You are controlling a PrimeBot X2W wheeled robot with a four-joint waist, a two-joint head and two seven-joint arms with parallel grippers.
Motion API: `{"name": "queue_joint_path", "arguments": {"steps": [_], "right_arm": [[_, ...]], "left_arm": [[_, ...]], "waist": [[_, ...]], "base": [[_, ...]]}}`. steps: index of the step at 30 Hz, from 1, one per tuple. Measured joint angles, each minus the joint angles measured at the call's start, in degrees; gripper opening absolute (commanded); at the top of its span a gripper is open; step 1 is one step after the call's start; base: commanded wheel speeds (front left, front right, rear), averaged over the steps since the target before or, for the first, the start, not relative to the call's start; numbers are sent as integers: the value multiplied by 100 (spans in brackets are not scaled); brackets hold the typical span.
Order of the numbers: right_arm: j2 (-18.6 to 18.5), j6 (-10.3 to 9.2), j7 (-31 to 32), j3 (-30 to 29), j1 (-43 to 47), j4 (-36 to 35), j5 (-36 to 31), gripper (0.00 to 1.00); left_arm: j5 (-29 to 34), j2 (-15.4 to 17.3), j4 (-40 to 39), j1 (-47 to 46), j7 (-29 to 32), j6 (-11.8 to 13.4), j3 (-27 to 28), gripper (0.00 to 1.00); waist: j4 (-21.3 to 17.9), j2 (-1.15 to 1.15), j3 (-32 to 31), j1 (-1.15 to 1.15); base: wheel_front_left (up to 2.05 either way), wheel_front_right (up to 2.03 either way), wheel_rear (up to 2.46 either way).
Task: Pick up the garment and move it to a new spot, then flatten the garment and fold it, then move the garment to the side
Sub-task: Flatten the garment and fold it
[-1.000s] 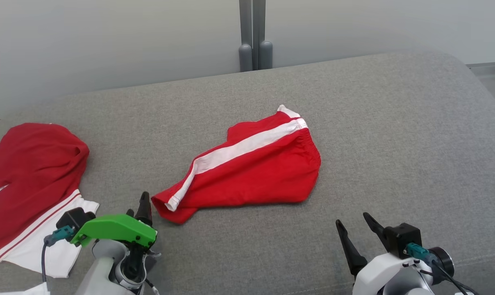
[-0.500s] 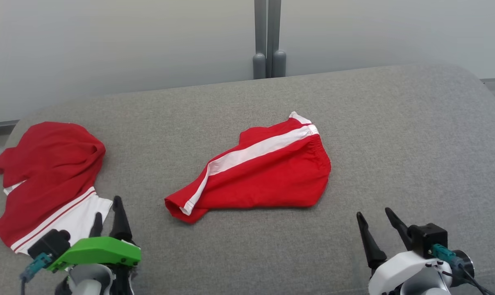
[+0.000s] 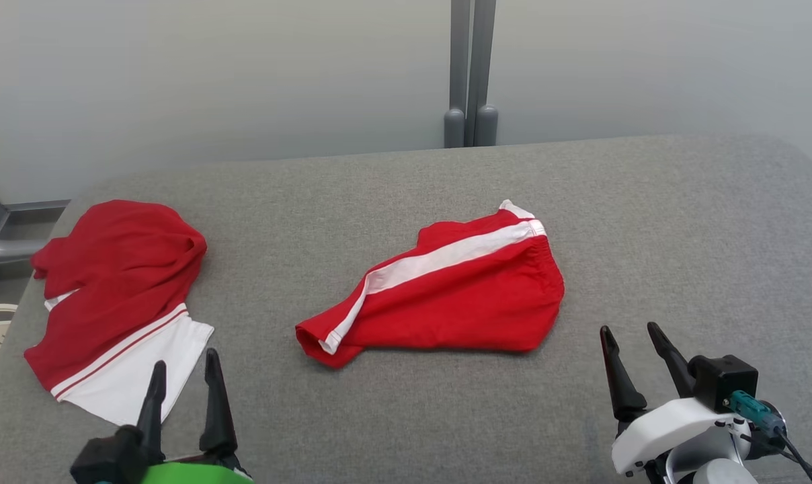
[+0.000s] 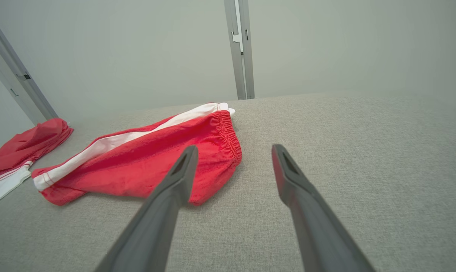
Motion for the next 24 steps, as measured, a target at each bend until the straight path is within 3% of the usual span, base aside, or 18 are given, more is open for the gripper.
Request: {"name": "queue_joint_path", "arguments": {"steps": [8, 24], "right_arm": [[3, 1, -26, 98, -21, 222, 12, 100], [1, 1, 254, 97, 161, 379, -250, 100]], "left_arm": [[826, 47, 175, 459, 1, -243, -105, 100], [979, 87, 794, 557, 1, -424, -252, 100]], "waist": [[205, 0, -106, 0], [360, 0, -134, 0]], "base": [[0, 0, 0], [0, 0, 0]]}}
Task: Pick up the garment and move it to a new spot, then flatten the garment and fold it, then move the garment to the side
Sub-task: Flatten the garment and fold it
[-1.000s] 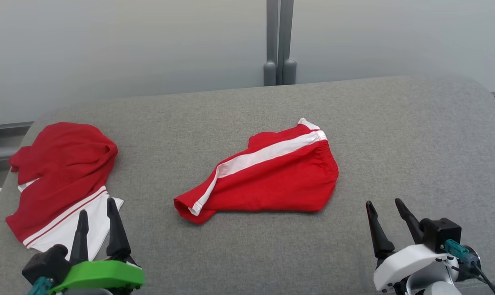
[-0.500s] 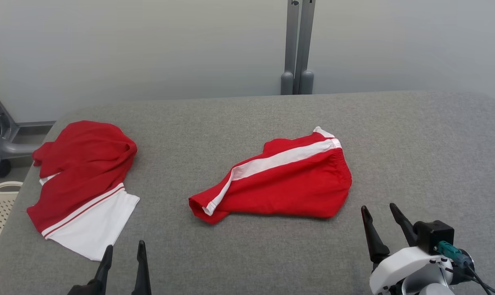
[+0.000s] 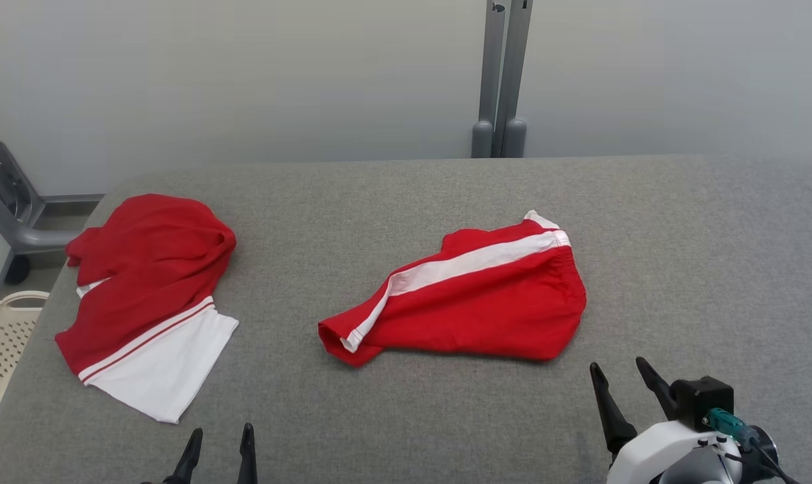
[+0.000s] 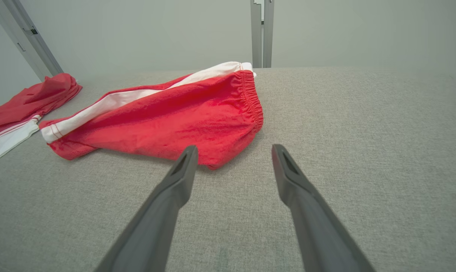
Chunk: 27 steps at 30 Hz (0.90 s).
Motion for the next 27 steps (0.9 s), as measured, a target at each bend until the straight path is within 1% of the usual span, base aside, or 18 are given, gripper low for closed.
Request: {"name": "queue_joint_path", "arguments": {"steps": [11, 13, 16, 19, 22, 23, 24, 26, 27], "right_arm": [[0, 0, -7, 42, -6, -36, 9, 100], [0, 0, 3, 41, -14, -38, 9, 100], [-1, 0, 134, 52, -121, -57, 26, 100], [1, 0, 499, 93, -344, -71, 69, 100], [-2, -1, 1050, 104, -720, -64, 113, 100], [-1, -1, 1259, 109, -871, -57, 94, 100], [-2, 0, 1491, 126, -1034, -40, 60, 100], [4, 0, 1950, 120, -1360, 34, 5, 100], [0, 0, 2176, 114, -1522, 84, 2, 100]], "left_arm": [[-37, -11, 109, -29, -1, -29, -14, 100], [-108, -20, 185, -41, 0, -69, -41, 100], [-277, -49, 267, -152, 169, -177, -151, 100], [-482, -94, 265, -367, 509, -253, -310, 100], [-630, -131, 214, -656, 1039, -288, -482, 100], [-755, -152, 196, -783, 1283, -288, -506, 100], [-754, -151, 159, -916, 1466, -280, -558, 100], [-858, -164, 119, -1183, 1924, -207, -646, 100], [-792, -165, 109, -1304, 2111, -188, -750, 100]], "waist": [[-56, 0, 20, 0], [-62, 0, 29, 0], [-61, 0, 53, 0], [-60, 0, 94, 0], [-50, 0, 161, 0], [-47, 0, 187, 0], [-45, 0, 218, 0], [-41, 0, 282, 0], [-38, 0, 317, 0]], "base": [[0, 0, 0], [0, 0, 0], [0, 0, 0], [0, 0, 0], [0, 0, 0], [0, 0, 0], [0, 0, 0], [0, 0, 0], [0, 0, 0]]}}
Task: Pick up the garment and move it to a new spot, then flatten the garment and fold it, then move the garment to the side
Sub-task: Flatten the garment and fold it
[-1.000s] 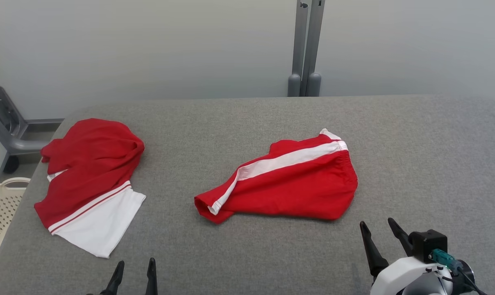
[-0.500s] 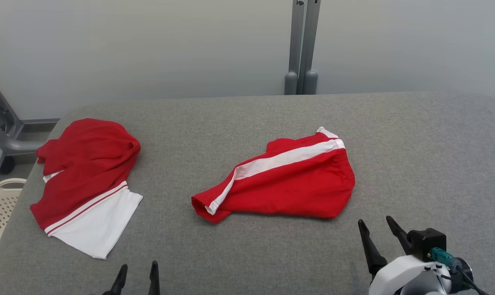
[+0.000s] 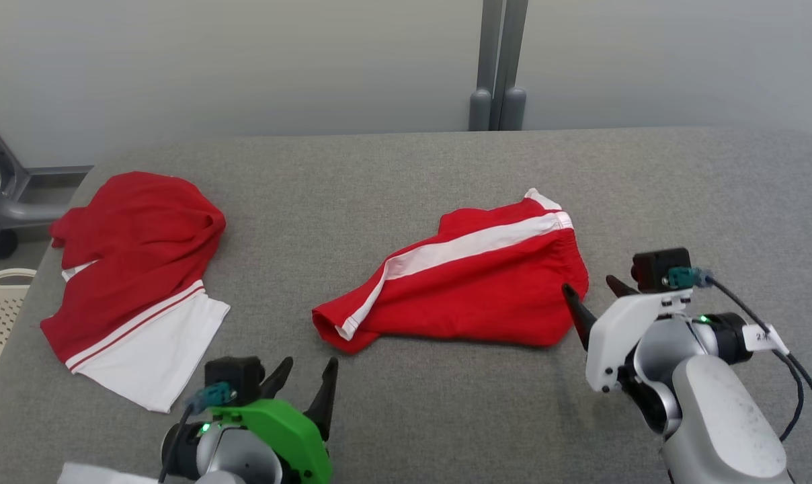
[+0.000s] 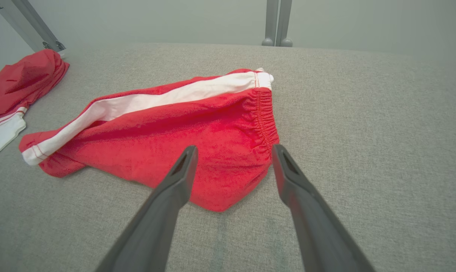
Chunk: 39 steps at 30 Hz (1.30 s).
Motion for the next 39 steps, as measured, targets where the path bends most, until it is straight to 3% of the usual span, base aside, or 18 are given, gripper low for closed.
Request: {"name": "queue_joint_path", "arguments": {"steps": [4, 9, 19, 25, 27, 28, 29, 31, 33, 34, 39], "right_arm": [[0, -1, 842, -129, -638, 257, 53, 100], [0, -1, 1234, -151, -1471, 542, 63, 100], [-3, -1, 1270, -108, -2453, 1355, -214, 100], [-19, -1, 1178, -99, -2751, 1736, -259, 100], [-18, -1, 1174, -104, -2793, 1847, -259, 100], [-15, 0, 1169, -144, -2811, 1903, -259, 100], [-19, 0, 1169, -192, -2827, 1953, -259, 100], [-20, -1, 1169, -308, -2847, 2049, -260, 100], [-21, -1, 1189, -456, -2881, 2157, -256, 100], [-22, -1, 1204, -517, -2899, 2205, -250, 100], [-16, -1, 1207, -748, -3063, 2441, -227, 100]], "left_arm": [[-5, -25, 77, -449, 723, 32, -332, 100], [-86, -48, 212, -1022, 1017, 226, -639, 100], [-636, -60, 672, -1632, 1096, 873, -1246, 100], [-886, -59, 902, -1791, 912, 1071, -1418, 100], [-953, -59, 956, -1792, 855, 1085, -1450, 91], [-981, -60, 970, -1797, 811, 1098, -1469, 73], [-1005, -60, 981, -1803, 793, 1102, -1483, 62], [-1046, -59, 1014, -1808, 728, 1102, -1512, 48], [-1071, -60, 1040, -1820, 676, 1102, -1532, 45], [-1084, -59, 1049, -1836, 648, 1100, -1537, 30], [-1127, -59, 1088, -1899, 553, 1063, -1553, 2]], "waist": [[11, 0, 157, 0], [14, 0, 423, 0], [4, 0, 890, 0], [-4, 0, 1031, 0], [0, 0, 1049, 0], [6, 0, 1054, 0], [15, 0, 1058, 0], [39, 0, 1062, 0], [68, 0, 1069, 0], [84, 0, 1071, 0], [146, 0, 1118, 0]], "base": [[0, 0, 0], [0, 0, 0], [0, 0, 0], [0, 0, 0], [0, 0, 0], [0, 0, 0], [0, 0, 0], [0, 0, 0], [0, 0, 0], [0, 0, 0], [0, 0, 0]]}}
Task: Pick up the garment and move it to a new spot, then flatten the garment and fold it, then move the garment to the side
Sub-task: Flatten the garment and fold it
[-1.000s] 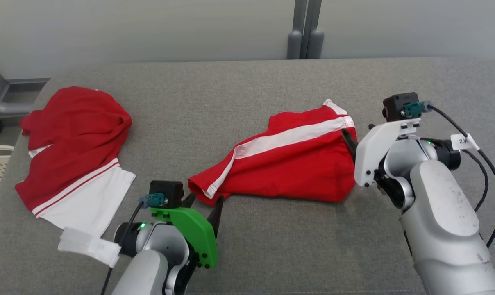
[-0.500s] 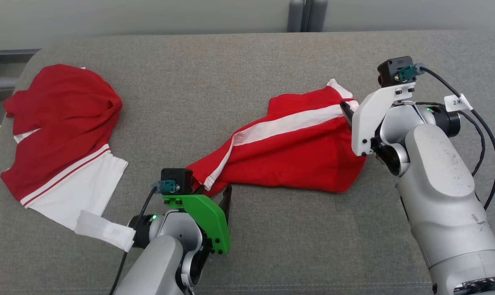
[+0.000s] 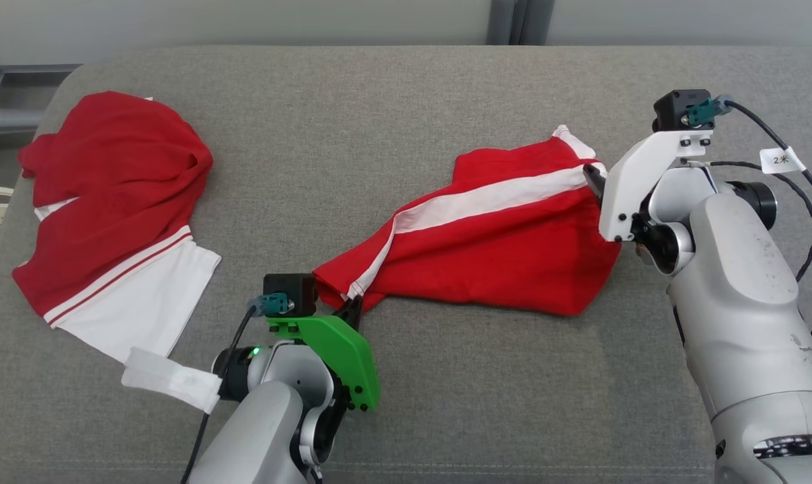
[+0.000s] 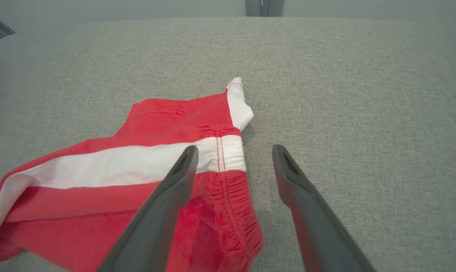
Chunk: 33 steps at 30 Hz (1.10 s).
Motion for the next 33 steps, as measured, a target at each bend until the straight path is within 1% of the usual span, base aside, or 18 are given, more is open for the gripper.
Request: {"name": "queue_joint_path", "arguments": {"steps": [1, 8, 9, 10, 11, 12, 14, 15, 19, 24, 29, 30, 33], "right_arm": [[0, 0, -3, -56, -38, 48, -18, 100], [1, 0, 14, -337, -263, 436, -78, 100], [4, 0, 21, -354, -311, 527, -58, 89], [5, 0, 20, -353, -341, 570, -31, 60], [5, 0, 20, -348, -369, 603, 15, 42], [8, 0, 22, -330, -392, 641, 69, 42], [8, 0, 19, -270, -421, 687, 123, 11], [10, 0, 11, -244, -426, 713, 141, 0], [15, 0, -10, -186, -427, 793, 208, 0], [14, 0, -186, -144, -472, 792, 330, 0], [16, 0, -401, -76, -543, 680, 548, 0], [16, 0, -401, -76, -543, 680, 548, 0], [16, 0, -516, -22, -615, 576, 788, 0]], "left_arm": [[0, -1, 10, -20, -7, -10, -5, 0], [-59, -1, 46, -135, -82, -36, -54, 0], [-67, -1, 45, -185, -104, -36, -77, 0], [-86, -1, 45, -211, -108, -36, -82, 0], [-92, -1, 54, -231, -125, -35, -90, 0], [-92, -1, 60, -243, -132, -35, -98, 0], [-101, -1, 83, -261, -149, -35, -103, 0], [-102, -1, 94, -269, -153, -35, -102, 0], [-119, 7, 154, -276, -199, -34, -82, 0], [-180, 24, 130, -362, -319, -29, 29, 0], [-626, 22, -7, -603, -304, -168, 322, 0], [-626, 22, -7, -603, -304, -168, 322, 0], [-886, 23, -91, -890, -247, -216, 543, 0]], "waist": [[11, 0, 16, 0], [96, 0, 149, 0], [115, 0, 195, 0], [122, 0, 218, 0], [127, 0, 240, 0], [132, 0, 259, 0], [137, 0, 288, 0], [139, 0, 292, 0], [134, 0, 267, 0], [117, 0, 245, 0], [83, 0, 179, 0], [83, 0, 179, 0], [23, 0, 141, 0]], "base": [[0, 0, 0], [0, 0, 0], [0, 0, 0], [0, 0, 0], [0, 0, 0], [0, 0, 0], [0, 0, 0], [0, 0, 0], [0, 0, 0], [0, 0, 0], [0, 0, 0], [0, 0, 0], [0, 0, 0]]}}
